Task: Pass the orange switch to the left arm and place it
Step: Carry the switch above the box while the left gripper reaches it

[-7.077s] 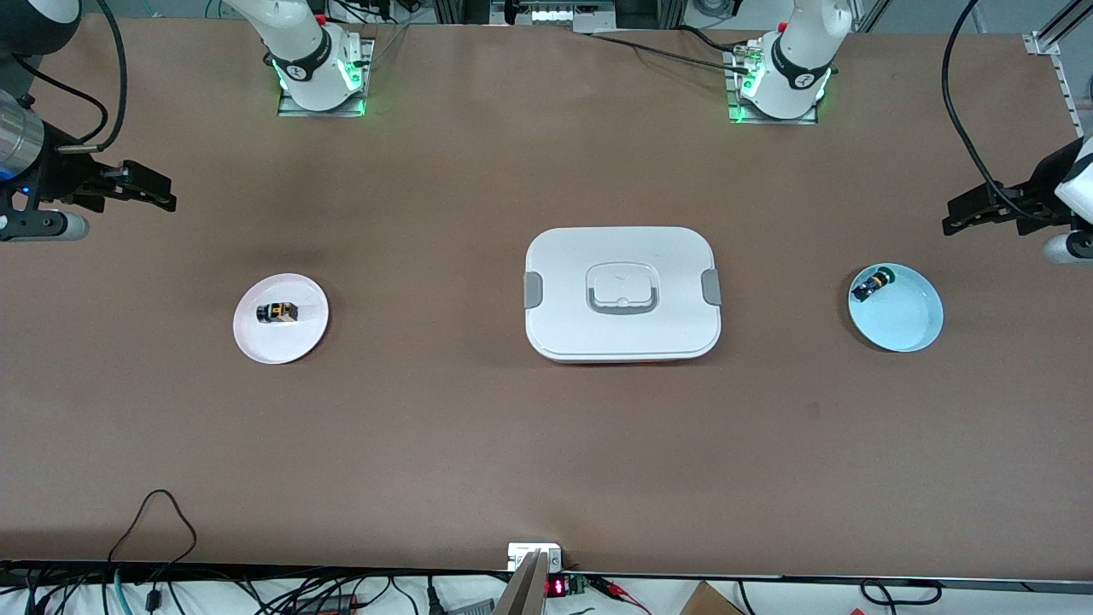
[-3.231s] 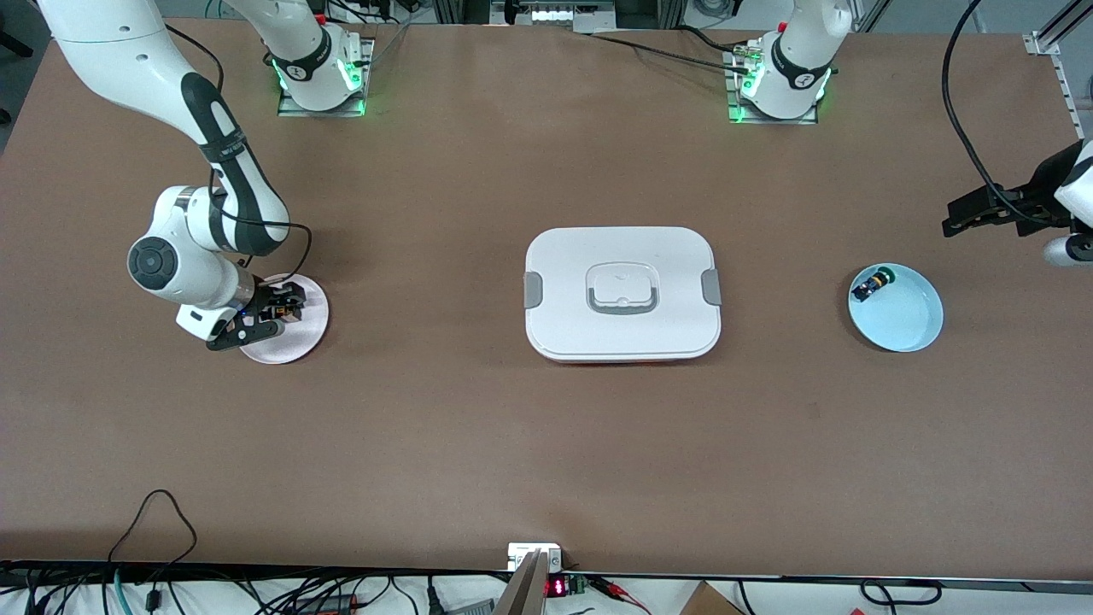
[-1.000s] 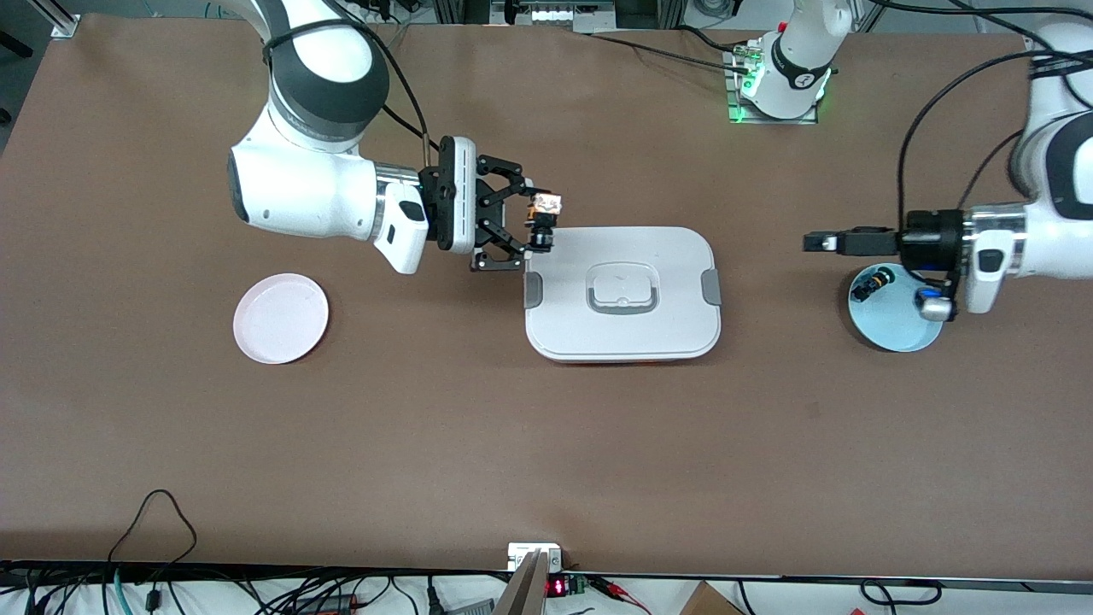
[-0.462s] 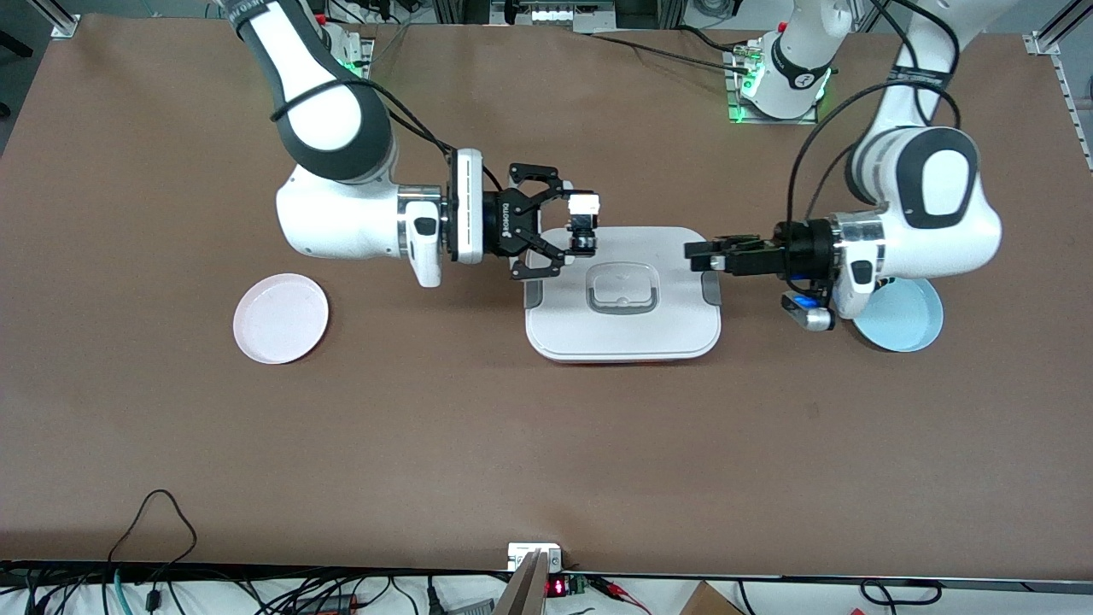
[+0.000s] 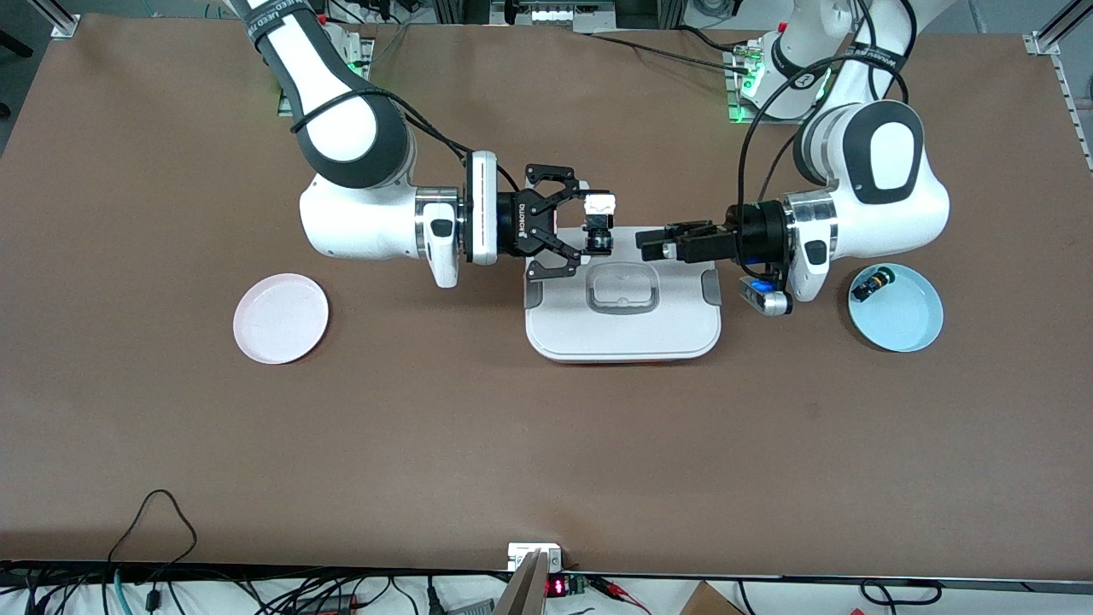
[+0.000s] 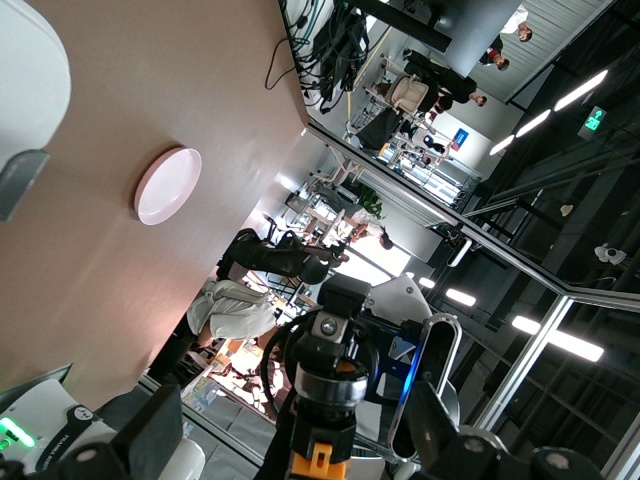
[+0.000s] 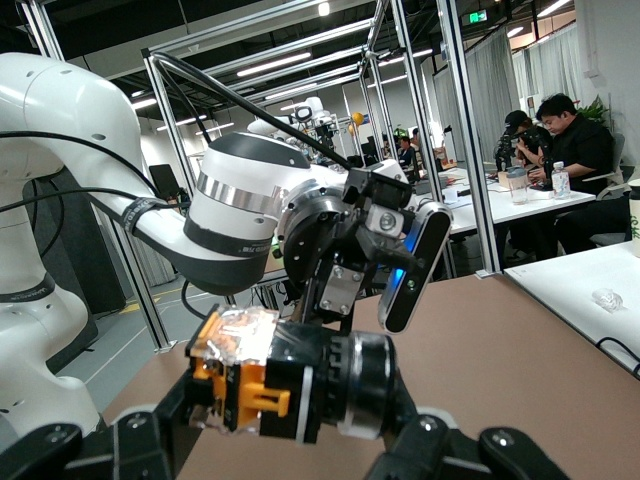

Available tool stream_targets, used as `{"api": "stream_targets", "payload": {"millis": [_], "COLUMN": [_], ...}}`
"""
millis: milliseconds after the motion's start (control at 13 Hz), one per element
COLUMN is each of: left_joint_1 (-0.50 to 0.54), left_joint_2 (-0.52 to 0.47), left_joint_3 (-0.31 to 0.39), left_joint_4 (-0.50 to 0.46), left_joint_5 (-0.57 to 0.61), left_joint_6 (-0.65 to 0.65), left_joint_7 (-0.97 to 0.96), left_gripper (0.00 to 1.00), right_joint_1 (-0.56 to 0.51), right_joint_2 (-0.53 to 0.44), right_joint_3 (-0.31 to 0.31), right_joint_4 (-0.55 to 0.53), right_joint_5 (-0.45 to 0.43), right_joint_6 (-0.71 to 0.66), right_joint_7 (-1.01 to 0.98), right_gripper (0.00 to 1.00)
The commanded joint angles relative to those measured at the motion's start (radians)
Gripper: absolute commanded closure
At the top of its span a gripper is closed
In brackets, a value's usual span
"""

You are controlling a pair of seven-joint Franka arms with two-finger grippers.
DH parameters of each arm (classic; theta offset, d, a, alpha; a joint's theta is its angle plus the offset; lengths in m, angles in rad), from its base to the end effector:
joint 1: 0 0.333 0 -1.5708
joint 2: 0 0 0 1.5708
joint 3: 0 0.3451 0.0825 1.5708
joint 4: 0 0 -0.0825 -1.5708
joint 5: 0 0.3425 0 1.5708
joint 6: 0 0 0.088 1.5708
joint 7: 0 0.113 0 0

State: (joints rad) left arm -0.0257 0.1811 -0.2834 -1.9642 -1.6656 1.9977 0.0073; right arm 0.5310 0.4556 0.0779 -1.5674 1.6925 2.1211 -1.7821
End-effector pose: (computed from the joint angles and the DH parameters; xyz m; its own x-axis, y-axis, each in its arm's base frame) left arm 0.5401 -0.2312 0.4843 0.8318 0.1434 -0.5363 0.5454 -0.0311 0.8376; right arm 0.5463 0.4290 0.4805 0.2452 0.1162 0.9625 0.9679 0.0273 -0.2499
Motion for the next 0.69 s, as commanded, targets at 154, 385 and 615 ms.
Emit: {"api": "stream_targets", "payload": {"millis": [154,385,615], "left_joint_1": [-0.010,-0.010,-0.008], "left_joint_2": [-0.034,-0.034,-0.034], "left_joint_3": [-0.092,-0.097,-0.097], "left_joint_4": [-0.008,-0.008,-0.012], "left_joint_5": [-0.069,-0.069,-0.069], "left_joint_6": [0.114,0.121,0.121], "left_joint_7": [0.040,0.043,0.048], "left_gripper": [0.00,0.02,0.22], "right_joint_1": [0.021,0.027,0.029], "right_joint_2": [0.012,0.018,0.018], "right_joint_3": [-0.009,-0.009,-0.009], "right_joint_4": [0.024,0.024,0.024], "right_joint_5": [0.029,0.030,0.033], "right_joint_6": [0.011,0.014,0.026], "right_joint_7": [-0.019,-0.019,-0.019], "right_gripper": [0.87,0.87,0.87]}}
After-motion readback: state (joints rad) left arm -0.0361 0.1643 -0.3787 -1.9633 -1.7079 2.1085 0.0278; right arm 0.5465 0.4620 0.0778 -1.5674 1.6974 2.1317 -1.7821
